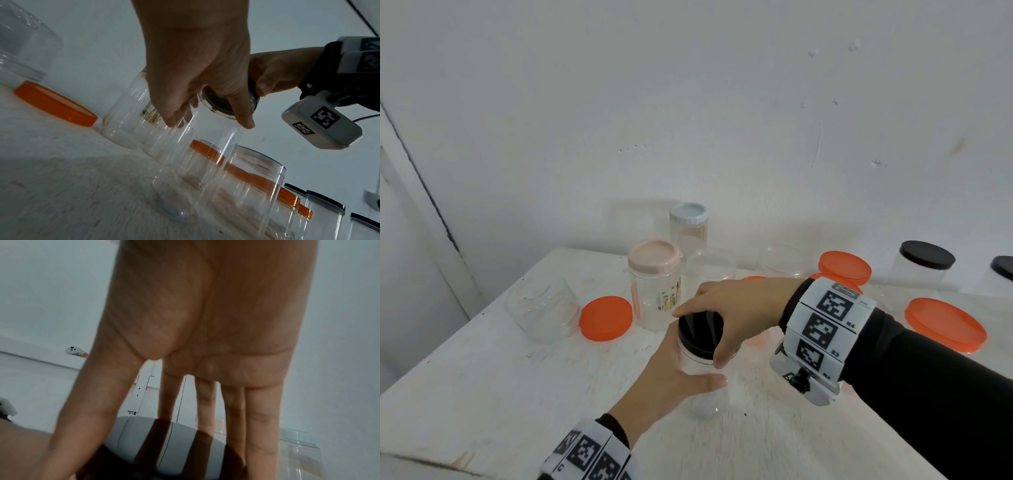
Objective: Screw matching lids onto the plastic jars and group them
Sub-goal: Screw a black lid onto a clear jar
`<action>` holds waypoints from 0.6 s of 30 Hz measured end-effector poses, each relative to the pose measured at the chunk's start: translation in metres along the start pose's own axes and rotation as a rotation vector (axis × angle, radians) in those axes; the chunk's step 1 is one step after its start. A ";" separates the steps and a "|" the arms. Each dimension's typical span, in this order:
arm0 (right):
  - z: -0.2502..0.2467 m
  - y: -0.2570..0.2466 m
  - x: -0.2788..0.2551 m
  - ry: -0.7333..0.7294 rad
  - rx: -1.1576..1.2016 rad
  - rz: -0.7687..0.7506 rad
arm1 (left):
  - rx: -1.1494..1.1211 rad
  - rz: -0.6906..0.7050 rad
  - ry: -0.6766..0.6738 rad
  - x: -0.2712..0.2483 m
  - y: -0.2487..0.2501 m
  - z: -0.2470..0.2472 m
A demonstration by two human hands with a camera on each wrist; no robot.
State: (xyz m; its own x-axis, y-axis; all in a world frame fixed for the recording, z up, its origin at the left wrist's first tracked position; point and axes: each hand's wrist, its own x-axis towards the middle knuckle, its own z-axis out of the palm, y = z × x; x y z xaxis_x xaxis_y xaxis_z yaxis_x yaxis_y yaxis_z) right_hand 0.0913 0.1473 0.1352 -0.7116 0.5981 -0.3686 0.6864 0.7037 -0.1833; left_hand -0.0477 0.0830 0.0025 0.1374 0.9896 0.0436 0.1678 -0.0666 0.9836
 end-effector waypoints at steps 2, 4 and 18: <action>-0.002 0.000 0.000 -0.007 -0.004 -0.012 | -0.001 0.009 0.000 0.000 0.000 0.001; -0.004 0.000 0.000 -0.018 -0.012 -0.028 | 0.005 0.013 -0.003 0.000 0.001 0.000; -0.005 -0.003 0.001 0.004 -0.097 -0.082 | 0.032 0.028 -0.020 0.002 -0.002 0.000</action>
State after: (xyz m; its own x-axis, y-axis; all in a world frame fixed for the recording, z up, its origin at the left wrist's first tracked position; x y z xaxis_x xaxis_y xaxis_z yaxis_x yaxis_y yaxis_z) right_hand 0.0879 0.1478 0.1397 -0.7654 0.5387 -0.3521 0.6085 0.7839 -0.1235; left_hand -0.0480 0.0848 0.0011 0.1618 0.9846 0.0669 0.1948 -0.0983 0.9759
